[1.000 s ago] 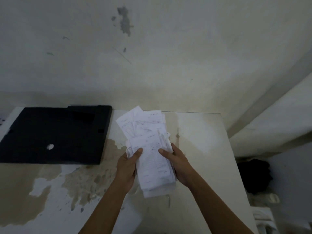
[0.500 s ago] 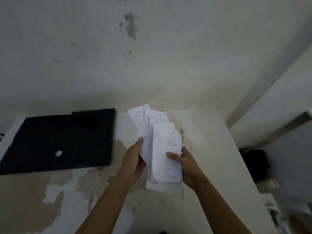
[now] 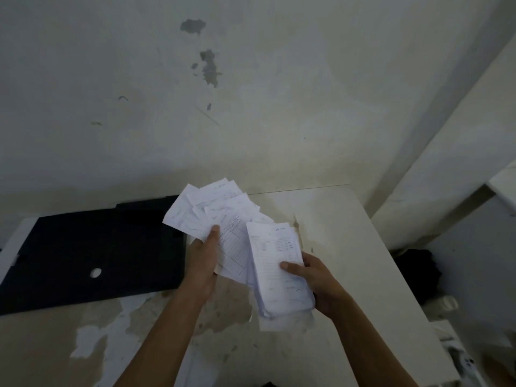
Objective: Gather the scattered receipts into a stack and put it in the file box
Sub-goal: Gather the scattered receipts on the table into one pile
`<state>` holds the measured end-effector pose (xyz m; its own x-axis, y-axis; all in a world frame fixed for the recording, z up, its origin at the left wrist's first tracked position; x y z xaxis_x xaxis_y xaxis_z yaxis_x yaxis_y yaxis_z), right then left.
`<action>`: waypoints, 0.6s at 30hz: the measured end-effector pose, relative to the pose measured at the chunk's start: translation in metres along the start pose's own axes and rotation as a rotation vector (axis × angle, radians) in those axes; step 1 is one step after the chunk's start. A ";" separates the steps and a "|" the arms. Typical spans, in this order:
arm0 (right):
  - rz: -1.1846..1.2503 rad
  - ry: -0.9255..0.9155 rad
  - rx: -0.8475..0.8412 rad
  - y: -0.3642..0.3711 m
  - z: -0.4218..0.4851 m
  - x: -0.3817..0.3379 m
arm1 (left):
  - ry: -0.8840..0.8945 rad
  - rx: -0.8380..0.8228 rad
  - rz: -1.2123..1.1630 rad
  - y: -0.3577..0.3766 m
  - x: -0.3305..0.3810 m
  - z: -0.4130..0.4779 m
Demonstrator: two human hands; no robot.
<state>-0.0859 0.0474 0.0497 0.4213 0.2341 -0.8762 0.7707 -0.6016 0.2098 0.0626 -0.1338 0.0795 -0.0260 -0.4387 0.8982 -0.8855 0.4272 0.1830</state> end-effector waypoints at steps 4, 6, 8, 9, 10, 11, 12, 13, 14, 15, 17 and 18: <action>0.302 -0.039 0.008 -0.012 -0.008 -0.001 | 0.048 0.006 0.048 -0.008 0.001 -0.003; 0.257 -0.125 -0.014 -0.009 -0.008 -0.009 | 0.039 -0.002 0.084 -0.009 -0.003 -0.005; 0.014 -0.193 0.018 0.001 -0.008 -0.021 | 0.032 -0.022 0.124 -0.008 -0.007 -0.007; -0.150 -0.217 0.039 0.008 -0.007 -0.026 | 0.040 -0.045 0.131 -0.006 -0.008 -0.009; -0.309 -0.239 0.053 0.014 -0.006 -0.030 | 0.053 -0.079 0.143 -0.003 -0.008 -0.011; -0.434 -0.260 0.056 0.020 -0.005 -0.032 | 0.066 -0.113 0.162 0.000 -0.006 -0.013; -0.508 -0.277 0.051 0.025 -0.004 -0.034 | 0.076 -0.146 0.182 0.001 -0.005 -0.015; -0.549 -0.293 0.041 0.030 -0.004 -0.035 | 0.077 -0.177 0.192 0.003 -0.004 -0.016; -0.571 -0.310 0.033 0.034 -0.003 -0.035 | 0.073 -0.207 0.195 0.003 -0.003 -0.016; -0.582 -0.326 0.027 0.036 -0.002 -0.035 | 0.072 -0.233 0.188 0.003 -0.002 -0.016; -0.580 -0.356 0.012 0.040 -0.002 -0.033 | 0.061 -0.250 0.167 0.002 0.000 -0.018; -0.578 -0.360 -0.002 0.041 -0.002 -0.033 | 0.048 -0.246 0.165 0.002 0.001 -0.018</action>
<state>-0.0667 0.0165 0.0879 -0.2437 0.2485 -0.9375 0.8250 -0.4550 -0.3351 0.0690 -0.1188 0.0880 -0.1328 -0.3123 0.9406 -0.7322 0.6706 0.1193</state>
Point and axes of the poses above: each hand's wrist, its own z-axis towards the middle knuckle, its own y-axis out of the palm, x = y × z, the point moved 3 cm from there along z, towards the middle knuckle
